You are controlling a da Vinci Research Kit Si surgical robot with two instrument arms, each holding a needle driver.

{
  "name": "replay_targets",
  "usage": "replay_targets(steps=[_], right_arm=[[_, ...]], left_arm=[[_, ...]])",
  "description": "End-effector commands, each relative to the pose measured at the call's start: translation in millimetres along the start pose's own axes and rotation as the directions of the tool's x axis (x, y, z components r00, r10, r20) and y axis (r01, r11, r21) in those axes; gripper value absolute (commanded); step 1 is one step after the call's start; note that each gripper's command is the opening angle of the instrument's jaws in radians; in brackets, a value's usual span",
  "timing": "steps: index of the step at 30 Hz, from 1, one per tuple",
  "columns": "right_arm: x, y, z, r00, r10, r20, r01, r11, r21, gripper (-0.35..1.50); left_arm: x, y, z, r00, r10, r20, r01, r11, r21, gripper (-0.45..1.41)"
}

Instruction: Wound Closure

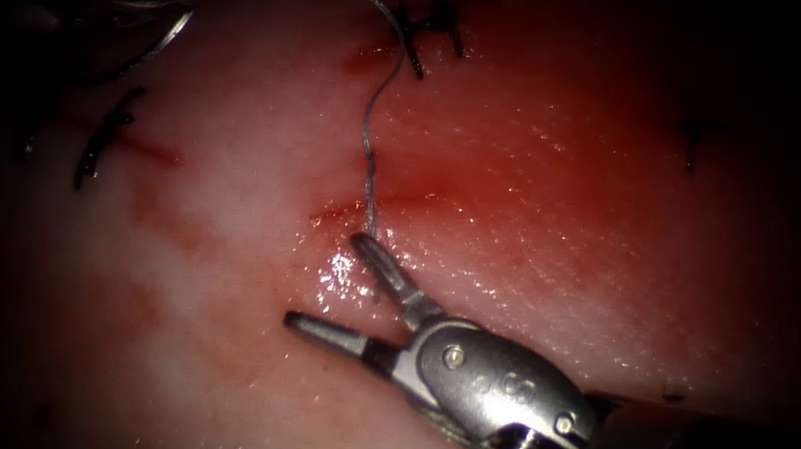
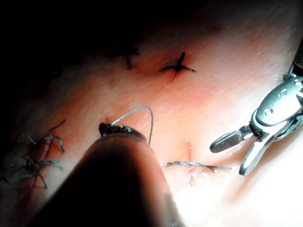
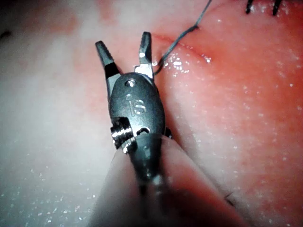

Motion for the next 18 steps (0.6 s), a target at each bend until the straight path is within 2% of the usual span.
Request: replay_targets(steps=[1,3,4,7,8,9,11,18], right_arm=[[-0.1,0.5,0.3,1.000,0.015,0.000,-0.015,1.000,0.015,0.98],[0.7,1.8,0.5,1.000,0.022,0.002,-0.022,0.998,0.055,-0.11],[1.1,2.3,0.8,1.000,0.026,0.001,-0.026,0.996,0.085,-0.35],[2.0,4.2,2.3,0.999,0.032,-0.005,-0.031,0.991,0.131,-0.35],[2.5,5.4,3.5,1.000,0.030,0.000,-0.030,0.987,0.159,-0.35],[2.5,5.4,3.5,1.000,0.030,0.000,-0.030,0.987,0.159,-0.35],[2.7,6.6,5.0,0.999,0.021,0.030,-0.026,0.983,0.179,-0.35],[1.9,8.9,8.6,1.000,-0.005,0.025,0.000,0.976,0.219,-0.35]], left_arm=[[0.0,0.8,0.4,1.000,0.006,0.002,-0.006,1.000,-0.008,-0.45],[-0.3,1.5,0.2,1.000,0.015,0.003,-0.015,1.000,-0.019,-0.45],[-0.4,2.0,0.1,1.000,0.020,0.003,-0.020,1.000,-0.020,-0.45],[-0.8,3.5,0.2,0.999,0.036,0.002,-0.036,0.999,-0.031,-0.45],[-1.0,4.5,0.4,0.999,0.052,-0.001,-0.052,0.998,-0.041,-0.45],[-1.0,4.5,0.4,0.999,0.052,-0.001,-0.052,0.998,-0.041,-0.45],[-1.1,5.5,0.8,0.998,0.055,0.000,-0.055,0.997,-0.052,-0.45],[-0.9,8.4,1.7,0.999,0.050,-0.005,-0.050,0.996,-0.076,-0.45]])
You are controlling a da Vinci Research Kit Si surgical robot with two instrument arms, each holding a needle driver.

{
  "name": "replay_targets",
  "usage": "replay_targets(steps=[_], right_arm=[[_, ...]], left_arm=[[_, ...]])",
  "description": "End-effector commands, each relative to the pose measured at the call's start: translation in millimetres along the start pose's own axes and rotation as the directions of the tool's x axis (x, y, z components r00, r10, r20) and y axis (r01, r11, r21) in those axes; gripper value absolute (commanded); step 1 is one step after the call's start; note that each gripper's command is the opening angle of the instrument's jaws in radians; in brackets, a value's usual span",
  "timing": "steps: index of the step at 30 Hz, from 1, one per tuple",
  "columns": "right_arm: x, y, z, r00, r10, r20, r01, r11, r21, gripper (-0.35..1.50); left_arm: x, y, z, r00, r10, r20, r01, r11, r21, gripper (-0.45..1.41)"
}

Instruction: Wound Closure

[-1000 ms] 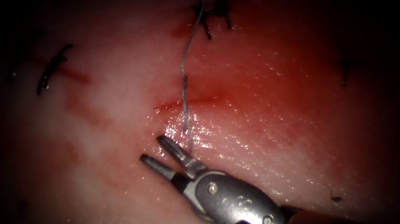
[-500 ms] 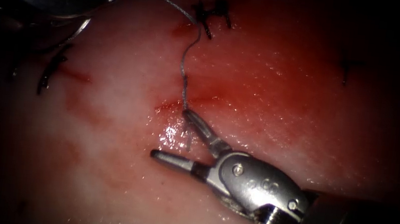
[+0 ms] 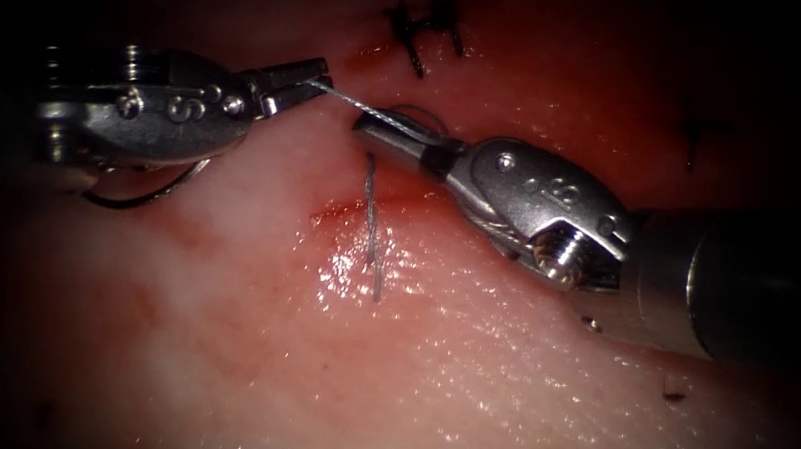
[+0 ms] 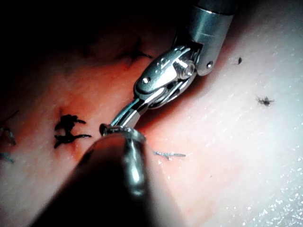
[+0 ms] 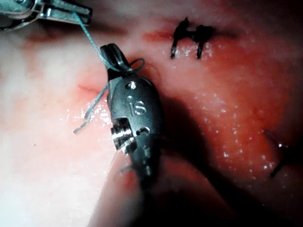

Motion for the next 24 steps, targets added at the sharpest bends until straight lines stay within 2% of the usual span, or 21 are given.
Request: replay_targets(steps=[1,2,4,5,7,9,15,20,21,24], right_arm=[[-1.1,0.5,1.2,1.000,-0.006,-0.029,0.006,1.000,0.007,-0.35],[-1.1,0.5,1.2,1.000,-0.006,-0.029,0.006,1.000,0.007,-0.35],[-1.1,1.1,1.2,0.997,-0.007,-0.073,0.007,1.000,0.000,-0.35],[-1.0,1.8,1.1,0.993,-0.004,-0.121,0.004,1.000,-0.003,-0.35],[-0.9,2.1,1.0,0.989,0.004,-0.145,-0.003,1.000,0.007,-0.35],[-0.7,2.5,0.8,0.978,0.039,-0.206,-0.025,0.997,0.069,-0.35],[-0.4,3.4,0.5,0.939,0.145,-0.312,-0.074,0.970,0.231,-0.35],[-0.3,4.1,1.0,0.929,0.201,-0.309,-0.071,0.920,0.385,-0.35],[-0.2,4.3,1.4,0.940,0.207,-0.270,-0.066,0.890,0.451,-0.35],[-0.2,4.3,1.7,0.952,0.202,-0.230,-0.063,0.864,0.500,-0.35]], left_arm=[[0.0,1.2,1.0,1.000,0.004,0.002,-0.004,1.000,-0.013,-0.45],[0.0,1.2,1.0,1.000,0.004,0.002,-0.004,1.000,-0.013,-0.45],[-0.3,1.9,1.2,1.000,0.006,0.004,-0.005,1.000,-0.022,-0.45],[-0.8,2.5,1.4,1.000,0.004,0.008,-0.003,1.000,-0.026,-0.45],[-1.0,2.8,1.5,1.000,0.009,0.011,-0.009,1.000,-0.030,-0.45],[-1.7,3.3,1.8,1.000,0.002,0.016,-0.002,0.999,-0.036,-0.45],[-3.3,3.5,3.8,0.999,-0.002,0.033,0.004,0.998,-0.056,-0.45],[-3.6,3.3,5.8,0.999,0.000,0.033,0.003,0.998,-0.066,-0.45],[-3.5,3.2,6.6,1.000,0.001,0.029,0.002,0.997,-0.078,-0.45],[-3.3,3.2,7.4,1.000,0.001,0.027,0.002,0.996,-0.085,-0.45]])
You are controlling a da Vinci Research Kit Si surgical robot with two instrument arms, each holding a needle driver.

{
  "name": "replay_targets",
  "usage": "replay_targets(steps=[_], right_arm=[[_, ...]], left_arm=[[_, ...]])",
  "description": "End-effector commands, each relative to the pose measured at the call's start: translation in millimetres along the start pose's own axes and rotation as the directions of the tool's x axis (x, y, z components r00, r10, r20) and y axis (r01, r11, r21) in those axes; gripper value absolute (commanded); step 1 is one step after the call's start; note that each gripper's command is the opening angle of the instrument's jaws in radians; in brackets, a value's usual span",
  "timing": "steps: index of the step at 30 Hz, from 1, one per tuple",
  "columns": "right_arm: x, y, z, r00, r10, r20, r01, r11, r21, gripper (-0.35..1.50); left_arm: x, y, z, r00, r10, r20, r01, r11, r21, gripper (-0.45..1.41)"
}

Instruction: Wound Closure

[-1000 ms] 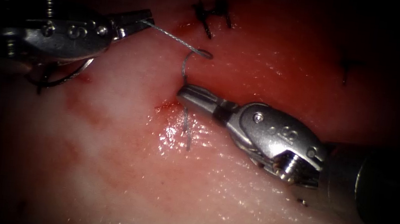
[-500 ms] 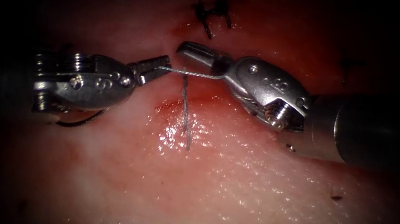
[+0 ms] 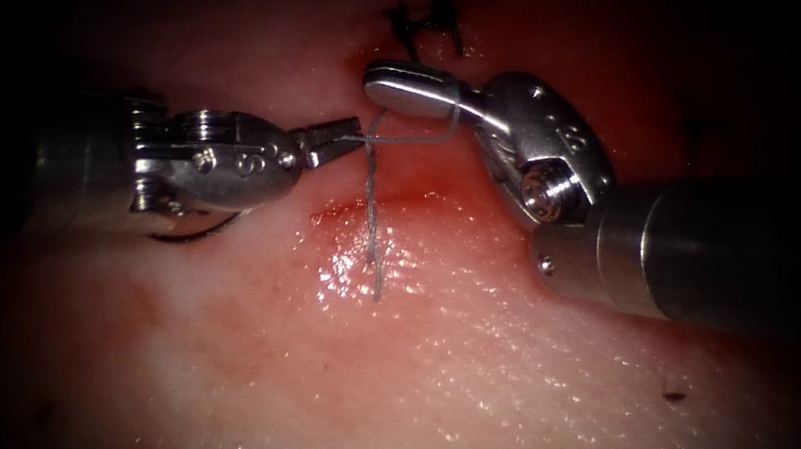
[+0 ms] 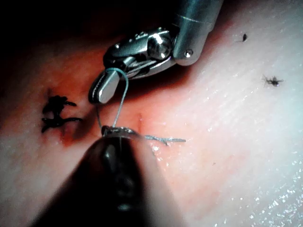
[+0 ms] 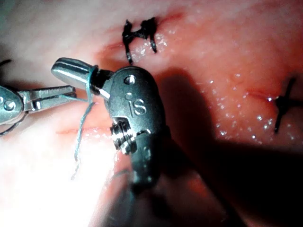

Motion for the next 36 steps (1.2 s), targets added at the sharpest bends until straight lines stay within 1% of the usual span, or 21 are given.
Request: replay_targets(steps=[1,4,6,8,9,10,11,16,20,21,23,25,26,29,31,36], right_arm=[[-0.8,0.2,0.7,0.999,0.004,0.041,-0.007,0.998,0.067,-0.35],[-0.8,-0.1,0.8,0.995,-0.031,0.093,0.015,0.987,0.163,-0.35],[-0.8,-0.4,0.7,0.987,-0.082,0.137,0.046,0.969,0.244,-0.35],[-0.9,-0.9,0.7,0.972,-0.137,0.190,0.071,0.946,0.317,-0.35],[-0.9,-1.3,0.8,0.959,-0.177,0.223,0.085,0.926,0.368,-0.35],[-0.9,-1.3,0.8,0.959,-0.177,0.223,0.085,0.926,0.368,-0.35],[-1.0,-1.5,0.8,0.948,-0.203,0.244,0.091,0.911,0.403,-0.35],[-0.7,-1.7,0.7,0.905,-0.308,0.292,0.150,0.876,0.459,-0.35],[-0.7,-2.0,1.0,0.848,-0.428,0.314,0.239,0.836,0.494,-0.35],[-0.8,-2.2,1.1,0.824,-0.467,0.320,0.269,0.820,0.505,-0.35],[-0.9,-2.6,1.4,0.792,-0.517,0.325,0.299,0.793,0.531,-0.26],[-1.1,-3.3,1.8,0.768,-0.555,0.321,0.324,0.768,0.553,-0.06],[-1.1,-3.6,1.9,0.758,-0.570,0.318,0.334,0.757,0.562,-0.01],[-1.2,-4.8,2.7,0.721,-0.622,0.306,0.361,0.714,0.600,0.26],[-1.3,-5.0,2.9,0.716,-0.625,0.313,0.357,0.712,0.604,0.29],[-1.5,-5.3,3.6,0.685,-0.652,0.325,0.362,0.692,0.625,0.54]], left_arm=[[0.2,0.3,1.1,1.000,0.000,-0.006,0.000,1.000,-0.006,-0.45],[0.2,-0.2,1.5,1.000,0.002,-0.014,-0.003,1.000,-0.029,-0.45],[0.1,-0.5,1.6,1.000,0.005,-0.013,-0.006,0.999,-0.039,-0.45],[-0.1,-0.8,1.5,1.000,0.008,-0.013,-0.009,0.999,-0.047,-0.45],[-0.3,-0.9,1.5,1.000,0.012,-0.012,-0.013,0.998,-0.057,-0.45],[-0.3,-0.9,1.5,1.000,0.012,-0.012,-0.013,0.998,-0.057,-0.45],[-0.4,-1.0,1.5,1.000,0.014,-0.012,-0.015,0.998,-0.061,-0.45],[-0.8,-1.1,1.3,1.000,0.020,-0.016,-0.022,0.997,-0.075,-0.45],[-0.8,-0.9,1.2,1.000,0.022,-0.013,-0.023,0.997,-0.080,-0.45],[-0.8,-0.9,1.2,1.000,0.023,-0.013,-0.024,0.997,-0.079,-0.45],[-0.8,-0.7,1.3,1.000,0.024,-0.013,-0.025,0.997,-0.078,-0.45],[-0.8,-0.6,1.3,1.000,0.025,-0.012,-0.026,0.996,-0.080,-0.45],[-0.9,-0.5,1.3,1.000,0.026,-0.012,-0.027,0.996,-0.079,-0.45],[-0.9,-0.4,1.3,1.000,0.028,-0.009,-0.028,0.996,-0.083,-0.45],[-0.9,-0.4,1.3,1.000,0.028,-0.009,-0.028,0.996,-0.083,-0.45],[-0.9,-0.5,1.4,1.000,0.022,-0.010,-0.023,0.996,-0.084,-0.45]])
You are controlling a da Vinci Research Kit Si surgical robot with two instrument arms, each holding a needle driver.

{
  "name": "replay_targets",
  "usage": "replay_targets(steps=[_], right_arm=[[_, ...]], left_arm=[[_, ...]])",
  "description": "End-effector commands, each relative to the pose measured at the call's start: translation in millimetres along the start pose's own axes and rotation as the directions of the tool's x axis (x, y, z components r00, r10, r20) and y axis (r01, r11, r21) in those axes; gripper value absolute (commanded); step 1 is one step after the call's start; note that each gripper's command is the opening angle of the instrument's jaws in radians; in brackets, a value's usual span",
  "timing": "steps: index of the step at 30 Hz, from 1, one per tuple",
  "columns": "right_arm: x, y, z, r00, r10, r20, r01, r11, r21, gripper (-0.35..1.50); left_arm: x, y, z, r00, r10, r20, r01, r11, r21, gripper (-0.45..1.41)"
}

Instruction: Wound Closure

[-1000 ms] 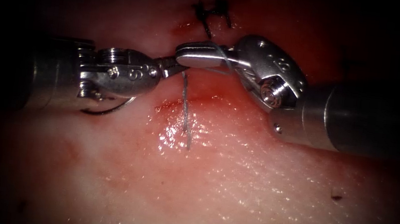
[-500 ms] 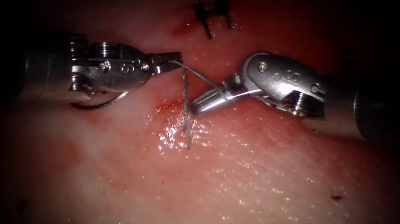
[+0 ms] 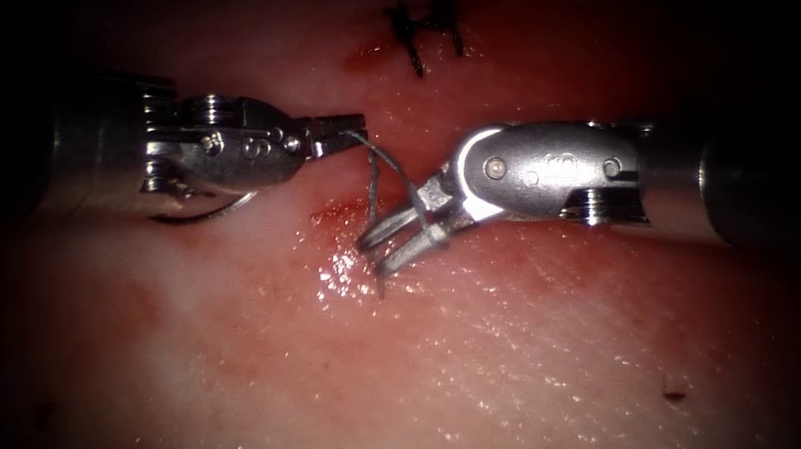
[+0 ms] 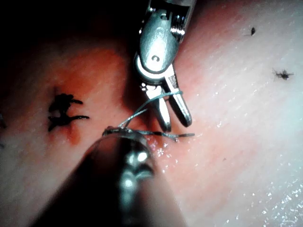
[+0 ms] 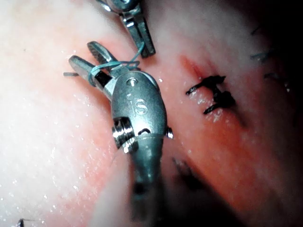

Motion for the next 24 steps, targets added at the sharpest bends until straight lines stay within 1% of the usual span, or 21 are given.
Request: replay_targets(steps=[1,3,4,7,15,24], right_arm=[[-0.4,0.3,1.1,1.000,0.000,0.009,0.000,1.000,0.006,0.59],[-0.4,0.2,1.2,1.000,-0.001,0.015,0.001,1.000,0.009,0.73],[-0.5,0.1,1.3,1.000,-0.002,0.026,0.002,1.000,0.010,0.85],[-0.6,-0.3,1.7,0.999,-0.008,0.045,0.007,1.000,0.023,0.88],[-1.7,-1.2,2.4,0.997,-0.029,0.076,0.026,0.999,0.045,0.86],[-2.7,-1.9,2.9,0.995,-0.052,0.087,0.047,0.998,0.052,0.71]], left_arm=[[0.0,0.2,0.8,1.000,-0.002,-0.002,0.002,1.000,-0.002,-0.45],[-0.1,0.2,0.8,1.000,-0.007,-0.003,0.007,1.000,-0.004,-0.45],[-0.1,0.1,0.8,1.000,-0.007,-0.003,0.007,1.000,-0.004,-0.45],[-0.2,0.1,0.7,1.000,-0.012,-0.004,0.012,1.000,-0.005,-0.45],[-0.4,0.2,0.6,1.000,-0.027,-0.008,0.027,1.000,-0.009,-0.45],[-0.7,0.3,0.6,0.999,-0.040,-0.005,0.040,0.999,-0.006,-0.45]])
